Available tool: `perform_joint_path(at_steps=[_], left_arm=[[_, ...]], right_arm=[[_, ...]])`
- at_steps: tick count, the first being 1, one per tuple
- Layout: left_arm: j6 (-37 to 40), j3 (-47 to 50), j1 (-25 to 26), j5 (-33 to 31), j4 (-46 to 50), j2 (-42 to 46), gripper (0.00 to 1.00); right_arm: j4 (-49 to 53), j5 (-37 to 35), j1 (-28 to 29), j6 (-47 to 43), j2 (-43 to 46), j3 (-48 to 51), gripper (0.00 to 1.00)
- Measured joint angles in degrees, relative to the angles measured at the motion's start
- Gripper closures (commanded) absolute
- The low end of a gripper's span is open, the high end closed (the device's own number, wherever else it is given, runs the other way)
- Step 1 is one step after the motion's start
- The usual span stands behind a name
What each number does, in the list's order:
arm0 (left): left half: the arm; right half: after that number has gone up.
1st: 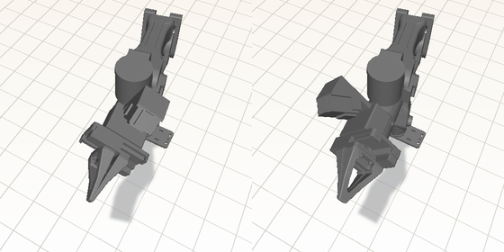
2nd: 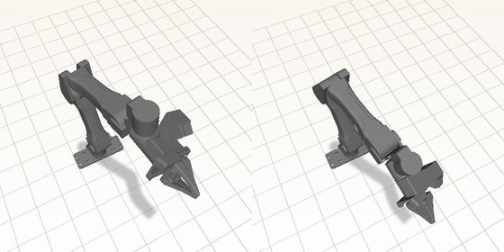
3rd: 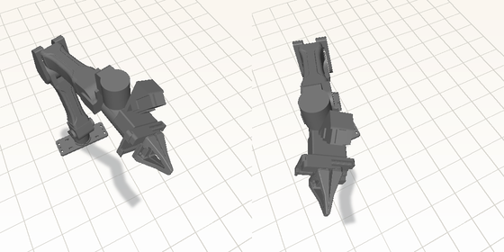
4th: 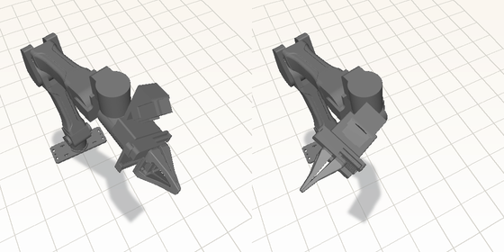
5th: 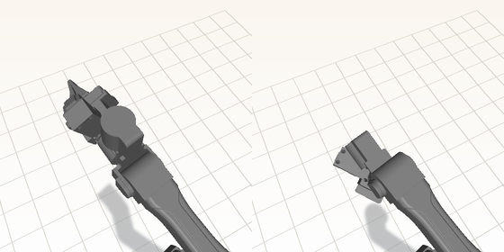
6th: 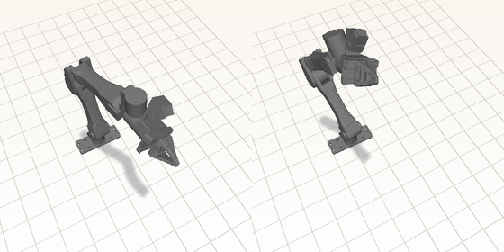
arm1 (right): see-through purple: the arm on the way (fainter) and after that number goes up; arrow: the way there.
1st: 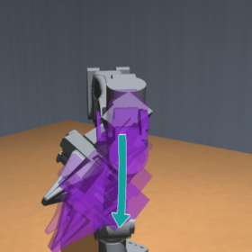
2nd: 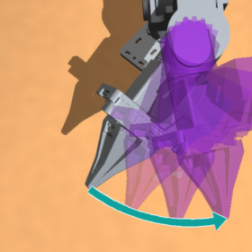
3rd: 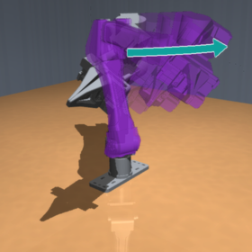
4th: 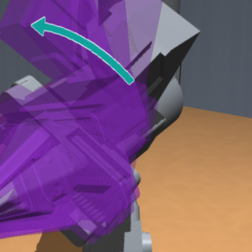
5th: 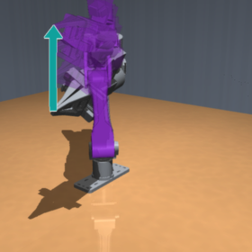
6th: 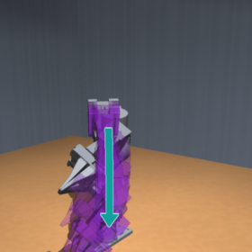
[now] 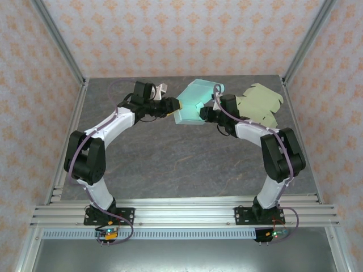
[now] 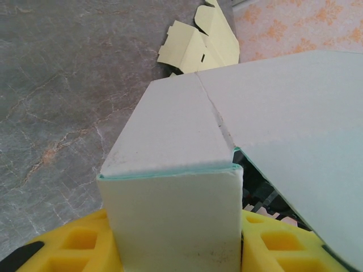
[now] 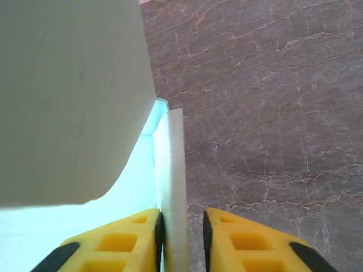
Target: Fold the paper box
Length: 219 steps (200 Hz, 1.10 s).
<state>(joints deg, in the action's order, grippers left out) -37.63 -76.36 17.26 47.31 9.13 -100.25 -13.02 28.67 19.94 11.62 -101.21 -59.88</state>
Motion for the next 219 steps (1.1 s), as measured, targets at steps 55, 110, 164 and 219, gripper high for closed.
perform_joint_path(at_steps=[55, 110, 164, 219], left_arm=[[-0.4, 0.0, 0.2, -1.8, 0.2, 0.0, 0.69], [-3.1, 0.9, 0.2, -5.4, 0.5, 0.0, 0.69], [-3.5, 0.9, 0.1, -5.8, 0.6, 0.0, 0.69], [-3.5, 1.0, 0.1, -5.7, 0.7, 0.8, 0.69]], right_arm=[[-8.4, -1.0, 0.2, 1.5, 0.2, 4.7, 0.60], [-14.7, 4.3, -1.5, 3.2, 6.7, 16.1, 0.46], [-3.1, 8.2, -1.5, -10.3, 15.2, 12.4, 0.53], [15.5, 8.3, -1.5, -23.3, 9.0, -3.6, 0.54]])
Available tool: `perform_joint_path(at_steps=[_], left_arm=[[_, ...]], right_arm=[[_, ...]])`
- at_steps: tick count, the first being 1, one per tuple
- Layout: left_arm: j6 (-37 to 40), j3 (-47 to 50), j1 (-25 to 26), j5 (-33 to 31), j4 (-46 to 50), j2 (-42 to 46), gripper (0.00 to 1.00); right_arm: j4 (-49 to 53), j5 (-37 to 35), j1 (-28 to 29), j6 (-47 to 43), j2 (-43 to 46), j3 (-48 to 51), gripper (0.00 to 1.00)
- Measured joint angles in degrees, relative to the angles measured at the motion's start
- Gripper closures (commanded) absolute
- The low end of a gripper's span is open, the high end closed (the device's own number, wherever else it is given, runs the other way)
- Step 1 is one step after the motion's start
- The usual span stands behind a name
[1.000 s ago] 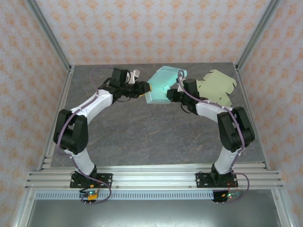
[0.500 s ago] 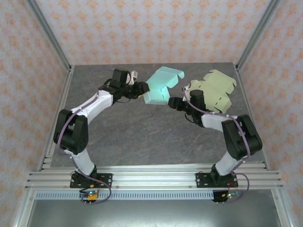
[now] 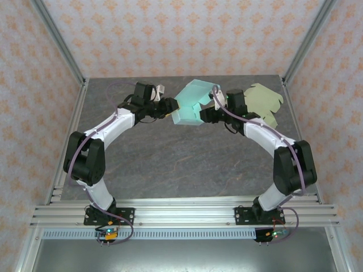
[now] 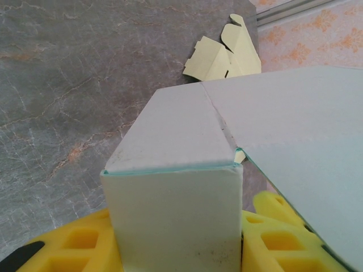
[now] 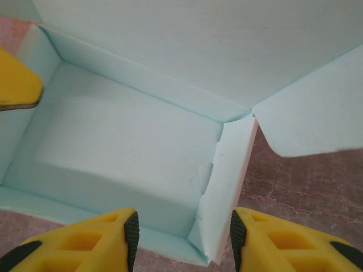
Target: Fold the paper box
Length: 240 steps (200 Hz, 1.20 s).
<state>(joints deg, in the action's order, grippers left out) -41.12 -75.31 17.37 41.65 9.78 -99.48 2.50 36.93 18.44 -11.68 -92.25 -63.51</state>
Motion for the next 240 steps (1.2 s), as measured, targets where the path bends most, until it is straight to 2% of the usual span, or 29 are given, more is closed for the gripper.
perform_joint_path(at_steps=[49, 98, 150, 202, 221, 240], left_arm=[[0.0, 0.0, 0.0, 1.6, -0.2, 1.5, 0.69], [0.6, 0.6, -0.1, 2.7, -0.2, 1.6, 0.69], [0.7, 0.6, -0.1, 3.1, -0.3, 1.6, 0.69], [1.1, 0.8, -0.1, 3.5, -1.8, 1.7, 0.71], [1.6, 2.4, -0.1, 3.9, -3.7, 2.7, 0.71], [2.5, 3.5, 0.0, 3.9, -3.9, 4.0, 0.71]], right_arm=[[5.5, -4.5, 0.0, 1.9, -6.4, -5.4, 0.61], [9.2, -4.0, 0.1, 5.6, -9.7, -10.4, 0.77], [11.5, -1.9, 0.1, 6.5, -11.9, -13.3, 0.79], [14.0, -2.0, 0.9, 5.8, -12.8, -14.2, 0.72], [14.6, -2.0, 1.0, 5.7, -13.0, -14.3, 0.81], [15.0, -2.0, 1.4, 5.6, -13.0, -14.3, 0.80]])
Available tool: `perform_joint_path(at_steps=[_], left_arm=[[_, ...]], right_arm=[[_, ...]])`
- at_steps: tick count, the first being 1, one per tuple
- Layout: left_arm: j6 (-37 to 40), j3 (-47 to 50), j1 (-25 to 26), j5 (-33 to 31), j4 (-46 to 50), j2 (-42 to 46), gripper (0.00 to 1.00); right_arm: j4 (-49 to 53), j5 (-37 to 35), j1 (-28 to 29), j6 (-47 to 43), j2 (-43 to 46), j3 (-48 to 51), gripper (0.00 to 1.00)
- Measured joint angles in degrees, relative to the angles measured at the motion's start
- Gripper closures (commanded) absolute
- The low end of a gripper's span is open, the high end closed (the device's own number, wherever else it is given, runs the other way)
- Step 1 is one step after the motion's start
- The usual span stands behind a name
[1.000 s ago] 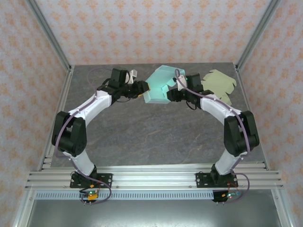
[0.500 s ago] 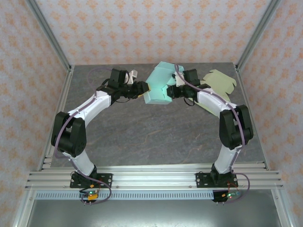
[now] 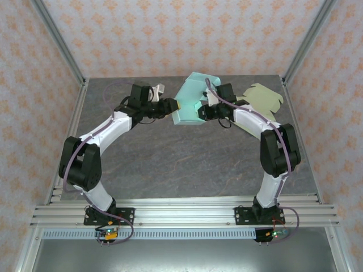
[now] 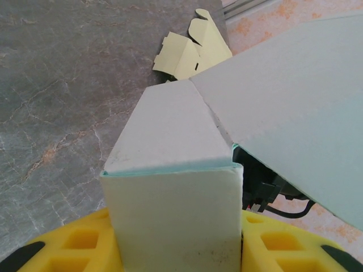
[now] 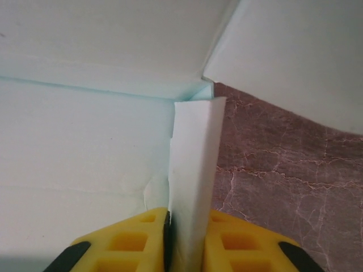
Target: Fold the paper box
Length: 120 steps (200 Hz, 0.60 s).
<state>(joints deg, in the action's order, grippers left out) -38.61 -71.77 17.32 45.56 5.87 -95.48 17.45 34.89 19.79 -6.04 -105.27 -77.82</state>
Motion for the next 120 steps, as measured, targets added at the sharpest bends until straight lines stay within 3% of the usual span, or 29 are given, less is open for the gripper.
perform_joint_path(at_steps=[44, 87, 120], left_arm=[[2.2, 0.0, 1.4, -0.3, -0.1, 0.2, 0.71], [4.7, 0.0, 3.2, -3.4, 0.2, 0.2, 0.71], [5.3, 0.0, 3.3, -4.5, 0.2, 0.2, 0.71]], right_arm=[[-1.0, -8.7, 2.5, 1.0, 0.0, 0.2, 0.69], [-5.2, -17.7, 4.4, 3.5, 0.0, 1.7, 0.86], [-11.4, -21.2, 5.2, 3.9, 1.3, 5.3, 0.80]])
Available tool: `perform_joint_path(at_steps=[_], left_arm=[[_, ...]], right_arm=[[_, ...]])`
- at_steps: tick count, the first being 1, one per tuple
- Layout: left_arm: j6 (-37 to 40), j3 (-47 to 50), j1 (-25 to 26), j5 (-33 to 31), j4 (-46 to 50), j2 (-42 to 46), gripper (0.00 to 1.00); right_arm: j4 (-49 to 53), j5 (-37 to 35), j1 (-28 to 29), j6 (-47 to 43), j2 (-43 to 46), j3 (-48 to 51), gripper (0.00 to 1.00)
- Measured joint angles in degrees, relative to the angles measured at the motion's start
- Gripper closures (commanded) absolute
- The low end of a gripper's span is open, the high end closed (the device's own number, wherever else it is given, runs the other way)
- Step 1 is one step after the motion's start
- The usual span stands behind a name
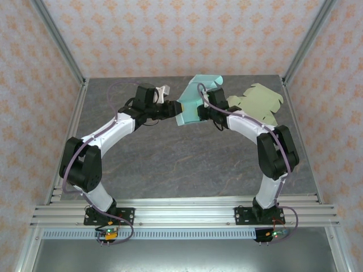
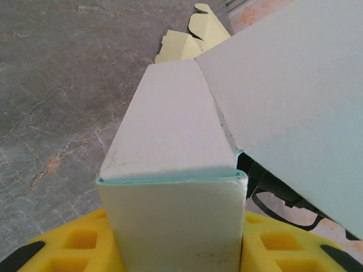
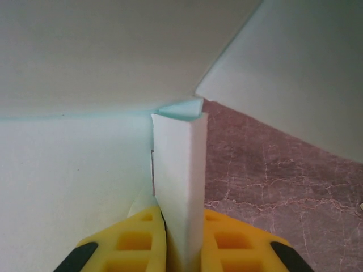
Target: Fold the paper box
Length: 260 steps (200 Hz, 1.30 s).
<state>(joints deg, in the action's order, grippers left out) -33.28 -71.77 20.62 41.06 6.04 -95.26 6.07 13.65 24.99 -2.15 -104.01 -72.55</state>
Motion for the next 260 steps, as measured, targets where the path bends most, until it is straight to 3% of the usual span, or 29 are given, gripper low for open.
perform_joint_path(at_steps=[65, 131, 141, 158, 191, 223, 260], left_arm=[[-0.9, -0.1, 1.1, -0.2, -0.6, 0.0, 0.71], [1.9, -1.1, 0.7, 0.4, 0.2, 0.4, 0.71], [1.7, -1.0, 0.5, 0.5, 0.1, 0.5, 0.71], [-1.0, -0.7, -0.3, 0.7, -1.0, 0.7, 0.73], [-13.7, 0.0, -2.4, 2.3, -7.1, 0.7, 0.72], [-22.7, 0.6, -2.5, 3.6, -12.2, 0.7, 0.72], [-30.7, 1.0, -2.4, 4.4, -18.3, 0.6, 0.71]], right_arm=[[-15.0, 1.4, -1.6, 3.5, 6.7, 13.7, 0.60], [-30.2, 25.2, -13.2, 15.0, 15.5, 23.8, 0.42], [-34.1, 27.0, -14.4, 19.4, 16.6, 26.2, 0.36], [-37.1, 28.0, -16.1, 27.1, 17.7, 28.8, 0.35], [-41.8, 29.5, -17.3, 48.9, 15.3, 27.8, 0.29], [-55.7, 26.0, -16.8, 72.2, 10.7, 30.4, 0.27], [-64.6, 23.3, -15.3, 87.1, 6.9, 29.9, 0.22]])
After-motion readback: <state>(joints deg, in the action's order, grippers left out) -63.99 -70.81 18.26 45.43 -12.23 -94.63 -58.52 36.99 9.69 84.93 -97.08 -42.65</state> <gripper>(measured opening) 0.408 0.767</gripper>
